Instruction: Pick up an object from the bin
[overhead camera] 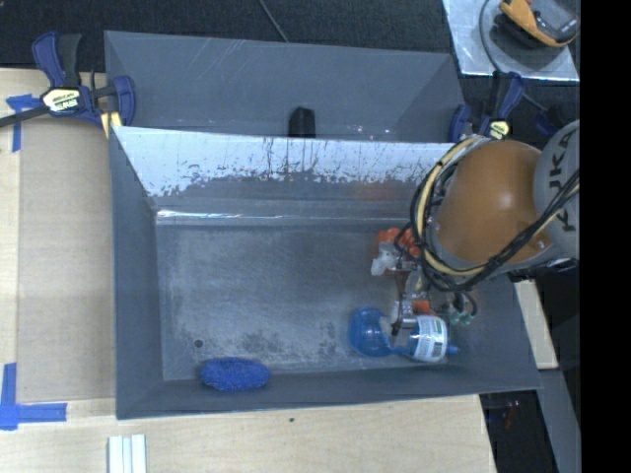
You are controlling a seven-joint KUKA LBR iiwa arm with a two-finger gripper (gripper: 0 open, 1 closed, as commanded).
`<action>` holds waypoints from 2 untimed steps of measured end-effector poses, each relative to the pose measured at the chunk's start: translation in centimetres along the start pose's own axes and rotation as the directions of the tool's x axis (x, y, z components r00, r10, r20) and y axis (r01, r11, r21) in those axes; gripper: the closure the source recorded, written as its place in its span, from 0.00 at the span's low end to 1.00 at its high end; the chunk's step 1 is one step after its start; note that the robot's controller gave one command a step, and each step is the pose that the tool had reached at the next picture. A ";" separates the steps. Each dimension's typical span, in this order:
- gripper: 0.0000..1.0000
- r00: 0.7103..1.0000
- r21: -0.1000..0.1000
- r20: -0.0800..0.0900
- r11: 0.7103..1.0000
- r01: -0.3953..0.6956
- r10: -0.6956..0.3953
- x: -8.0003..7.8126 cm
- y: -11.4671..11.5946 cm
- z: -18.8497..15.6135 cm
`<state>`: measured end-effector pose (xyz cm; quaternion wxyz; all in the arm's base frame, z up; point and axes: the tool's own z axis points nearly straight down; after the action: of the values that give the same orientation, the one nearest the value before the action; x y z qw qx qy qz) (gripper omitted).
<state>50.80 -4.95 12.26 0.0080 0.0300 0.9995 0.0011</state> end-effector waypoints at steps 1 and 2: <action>0.00 1.000 0.002 -0.005 1.000 0.016 -0.016 0.2 -0.4 -0.9; 0.00 0.999 -0.004 -0.011 1.000 0.030 -0.030 2.3 -3.4 4.9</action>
Offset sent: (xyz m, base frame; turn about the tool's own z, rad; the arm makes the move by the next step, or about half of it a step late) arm -0.0232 -0.0347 -0.0526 -0.0288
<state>48.37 -8.23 7.29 0.0025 0.0151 0.9999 0.0033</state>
